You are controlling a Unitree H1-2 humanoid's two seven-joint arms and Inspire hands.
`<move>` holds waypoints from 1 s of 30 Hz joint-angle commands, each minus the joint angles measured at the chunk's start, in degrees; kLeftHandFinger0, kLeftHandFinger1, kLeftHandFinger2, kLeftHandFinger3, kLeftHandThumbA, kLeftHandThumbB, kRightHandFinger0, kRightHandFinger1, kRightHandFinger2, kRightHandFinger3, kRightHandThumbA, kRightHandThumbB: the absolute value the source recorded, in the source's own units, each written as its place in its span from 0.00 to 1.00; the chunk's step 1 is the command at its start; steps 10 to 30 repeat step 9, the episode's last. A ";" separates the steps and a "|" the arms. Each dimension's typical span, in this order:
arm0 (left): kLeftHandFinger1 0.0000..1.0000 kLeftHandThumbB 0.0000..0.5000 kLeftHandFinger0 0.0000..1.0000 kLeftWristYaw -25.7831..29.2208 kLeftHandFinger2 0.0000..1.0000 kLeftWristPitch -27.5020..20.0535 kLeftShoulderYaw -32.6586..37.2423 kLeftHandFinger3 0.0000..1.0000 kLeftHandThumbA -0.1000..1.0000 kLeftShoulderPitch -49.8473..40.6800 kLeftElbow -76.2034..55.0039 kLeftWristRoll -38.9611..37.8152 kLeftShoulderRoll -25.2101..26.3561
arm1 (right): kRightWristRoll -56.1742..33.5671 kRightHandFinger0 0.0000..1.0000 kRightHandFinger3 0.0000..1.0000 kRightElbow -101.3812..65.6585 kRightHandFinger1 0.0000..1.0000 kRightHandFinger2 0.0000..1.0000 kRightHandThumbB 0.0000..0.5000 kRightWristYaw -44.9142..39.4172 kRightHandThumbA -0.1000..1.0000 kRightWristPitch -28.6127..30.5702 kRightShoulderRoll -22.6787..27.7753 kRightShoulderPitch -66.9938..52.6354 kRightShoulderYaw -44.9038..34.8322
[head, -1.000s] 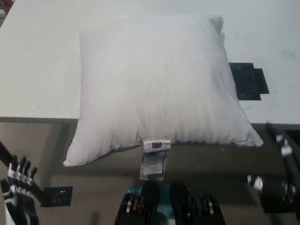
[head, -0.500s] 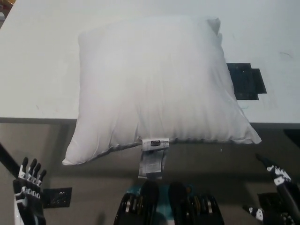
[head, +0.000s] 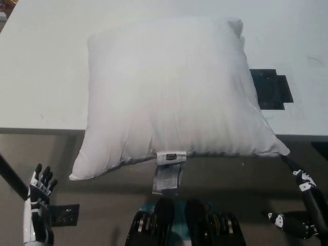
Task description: The robot uses both hands to lift the pillow and then drops it on the table
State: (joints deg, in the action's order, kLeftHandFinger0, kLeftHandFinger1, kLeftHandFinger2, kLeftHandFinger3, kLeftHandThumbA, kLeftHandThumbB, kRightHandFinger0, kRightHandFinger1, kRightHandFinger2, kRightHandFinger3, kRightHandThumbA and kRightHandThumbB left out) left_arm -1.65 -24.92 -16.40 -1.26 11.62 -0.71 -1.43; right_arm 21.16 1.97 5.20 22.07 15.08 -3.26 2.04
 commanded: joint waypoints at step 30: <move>1.00 0.37 1.00 6.58 1.00 -2.01 3.02 1.00 1.00 -2.13 -0.22 2.08 0.50 | -11.59 1.00 1.00 -1.08 1.00 1.00 0.46 -3.52 1.00 3.48 1.12 1.33 -0.94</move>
